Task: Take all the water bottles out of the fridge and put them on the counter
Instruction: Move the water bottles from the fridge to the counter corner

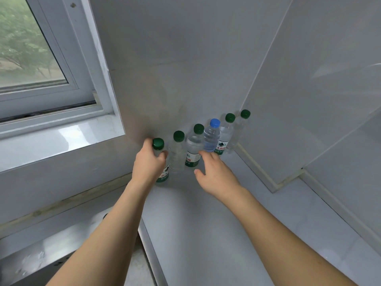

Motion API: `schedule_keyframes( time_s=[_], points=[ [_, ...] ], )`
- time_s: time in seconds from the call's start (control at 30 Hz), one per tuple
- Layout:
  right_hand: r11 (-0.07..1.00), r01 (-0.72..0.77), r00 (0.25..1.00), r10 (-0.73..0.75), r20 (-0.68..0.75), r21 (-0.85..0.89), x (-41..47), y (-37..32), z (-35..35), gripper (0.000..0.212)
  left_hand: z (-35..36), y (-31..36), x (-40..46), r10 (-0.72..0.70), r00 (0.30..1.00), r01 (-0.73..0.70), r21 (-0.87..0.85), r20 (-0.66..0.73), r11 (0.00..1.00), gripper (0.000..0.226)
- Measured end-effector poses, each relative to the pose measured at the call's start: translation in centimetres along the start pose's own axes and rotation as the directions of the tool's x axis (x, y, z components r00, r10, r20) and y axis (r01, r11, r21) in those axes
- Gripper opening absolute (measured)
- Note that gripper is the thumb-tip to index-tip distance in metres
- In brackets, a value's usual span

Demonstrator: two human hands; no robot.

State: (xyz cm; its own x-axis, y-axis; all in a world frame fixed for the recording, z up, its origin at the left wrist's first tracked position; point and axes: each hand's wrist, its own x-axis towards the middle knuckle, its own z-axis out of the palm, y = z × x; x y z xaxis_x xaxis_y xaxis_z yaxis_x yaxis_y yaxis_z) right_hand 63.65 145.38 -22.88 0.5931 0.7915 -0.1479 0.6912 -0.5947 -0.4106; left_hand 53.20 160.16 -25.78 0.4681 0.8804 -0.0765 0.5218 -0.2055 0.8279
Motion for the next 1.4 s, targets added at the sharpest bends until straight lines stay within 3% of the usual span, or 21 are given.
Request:
schedule_keyframes(
  time_s=[0.13, 0.27, 0.4, 0.5, 0.63, 0.87, 1.1, 1.4],
  points=[
    [1.0, -0.02, 1.0, 0.021, -0.02, 0.023, -2.0, -0.1, -0.4, 0.055, -0.4, 0.4, -0.8, 0.03, 0.999, -0.031, 0.022, 0.027, 0.999, 0.045],
    [0.997, -0.078, 0.996, 0.079, -0.033, 0.014, -4.8, 1.0, -1.8, 0.059, -0.2, 1.4, -2.5, 0.227, 0.969, -0.215, 0.129, -0.093, 0.968, 0.058],
    [0.988, -0.156, 0.986, 0.157, -0.063, 0.015, -8.3, 2.9, -3.6, 0.06, 1.8, 4.1, -4.6, 0.515, 0.857, -0.478, 0.386, 0.009, 0.789, 0.05],
    [0.978, -0.209, 0.972, 0.208, -0.112, 0.007, -11.1, 4.8, -5.1, 0.054, 4.5, 6.5, -7.0, 0.62, 0.769, -0.619, 0.428, 0.158, 0.659, 0.052],
    [0.941, -0.337, 0.926, 0.337, -0.171, 0.031, -15.9, 9.4, -6.8, 0.051, 9.7, 9.1, -11.4, 0.664, 0.66, -0.749, 0.38, 0.351, 0.543, 0.051],
    [0.842, -0.525, 0.812, 0.539, -0.224, 0.123, -25.5, 16.3, -8.7, 0.055, 17.2, 13.1, -18.9, 0.694, 0.492, -0.868, 0.229, 0.526, 0.442, 0.047],
    [0.734, -0.646, 0.677, 0.678, -0.286, 0.211, -36.6, 20.8, -10.2, 0.055, 22.3, 17.6, -29.2, 0.701, 0.327, -0.924, 0.058, 0.634, 0.379, 0.051],
    [0.581, -0.747, 0.46, 0.803, -0.379, 0.323, -54.9, 23.1, -10.2, 0.055, 24.9, 20.4, -47.5, 0.712, 0.025, -0.972, -0.148, 0.702, 0.18, 0.052]
  ],
)
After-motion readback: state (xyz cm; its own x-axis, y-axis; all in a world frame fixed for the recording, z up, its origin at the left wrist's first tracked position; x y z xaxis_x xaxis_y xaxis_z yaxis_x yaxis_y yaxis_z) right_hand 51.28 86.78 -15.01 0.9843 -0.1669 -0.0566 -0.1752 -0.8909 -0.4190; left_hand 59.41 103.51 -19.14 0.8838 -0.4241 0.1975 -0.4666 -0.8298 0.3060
